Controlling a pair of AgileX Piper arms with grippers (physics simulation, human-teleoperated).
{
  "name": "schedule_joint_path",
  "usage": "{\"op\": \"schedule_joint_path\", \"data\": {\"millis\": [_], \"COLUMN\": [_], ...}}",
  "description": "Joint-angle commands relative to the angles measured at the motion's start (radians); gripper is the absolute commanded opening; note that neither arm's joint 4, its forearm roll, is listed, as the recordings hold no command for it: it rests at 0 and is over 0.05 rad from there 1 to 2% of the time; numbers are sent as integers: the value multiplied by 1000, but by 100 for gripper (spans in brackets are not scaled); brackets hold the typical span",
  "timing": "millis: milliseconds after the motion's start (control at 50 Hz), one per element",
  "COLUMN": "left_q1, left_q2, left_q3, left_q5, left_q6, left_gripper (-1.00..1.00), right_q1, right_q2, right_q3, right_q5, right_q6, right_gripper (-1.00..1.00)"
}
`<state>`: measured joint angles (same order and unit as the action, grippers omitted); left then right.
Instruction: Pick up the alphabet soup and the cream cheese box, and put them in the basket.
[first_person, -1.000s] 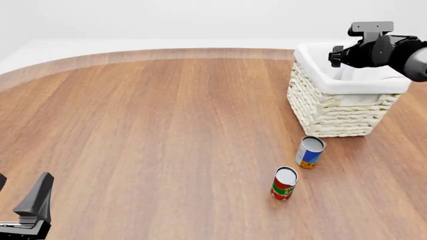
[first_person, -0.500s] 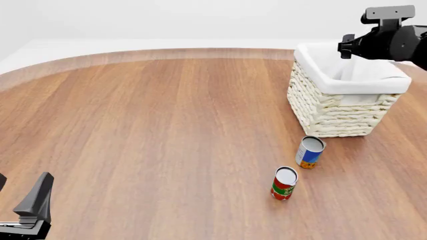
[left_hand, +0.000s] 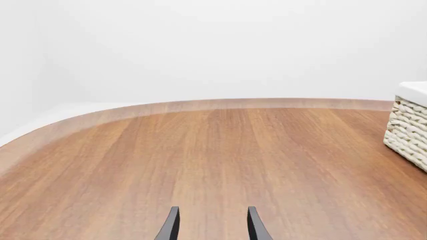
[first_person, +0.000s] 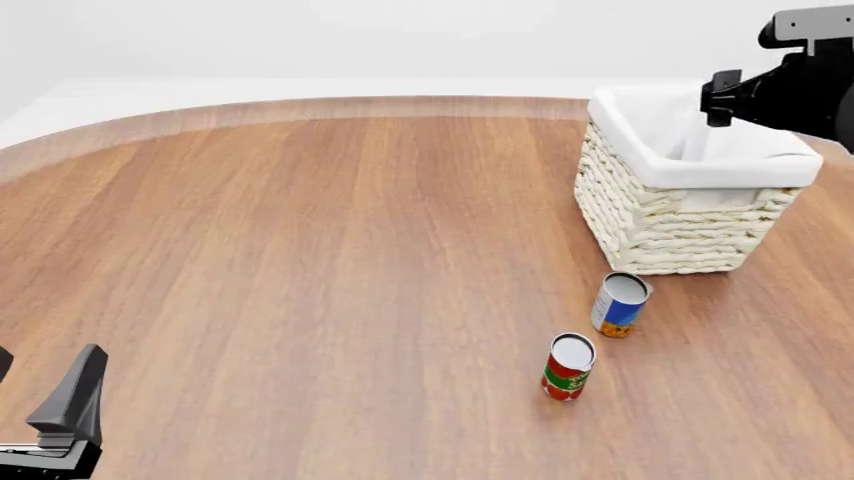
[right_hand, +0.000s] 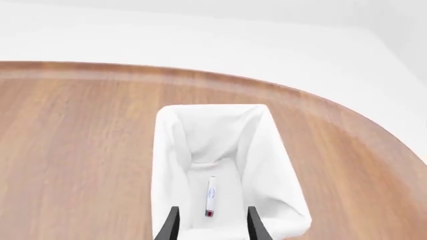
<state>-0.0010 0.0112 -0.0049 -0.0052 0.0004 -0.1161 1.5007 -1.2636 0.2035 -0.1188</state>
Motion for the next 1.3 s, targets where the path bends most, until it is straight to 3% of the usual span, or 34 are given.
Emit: {"op": "schedule_joint_path", "data": {"millis": [20,500,620,1020,1300], "left_q1": [0,0,0,0,0], "left_q2": [-1,-1,-2,-3,-2], "left_q3": [0,0,0,0,0], "left_q5": [0,1,2,2,2], "left_q6": [0,0,0,0,0], "left_gripper": [100,100,100,100,100], "right_q1": [13,12,26,44,72], "right_q2": [-120,-281,-336,-475,-499], "right_q3": [138,385,487,763,876], "right_q5": [-36,-119,-174,-346,-444], "right_q6": [-18,-10,-54,-8,7], "right_gripper": [100,100,100,100,100]}}
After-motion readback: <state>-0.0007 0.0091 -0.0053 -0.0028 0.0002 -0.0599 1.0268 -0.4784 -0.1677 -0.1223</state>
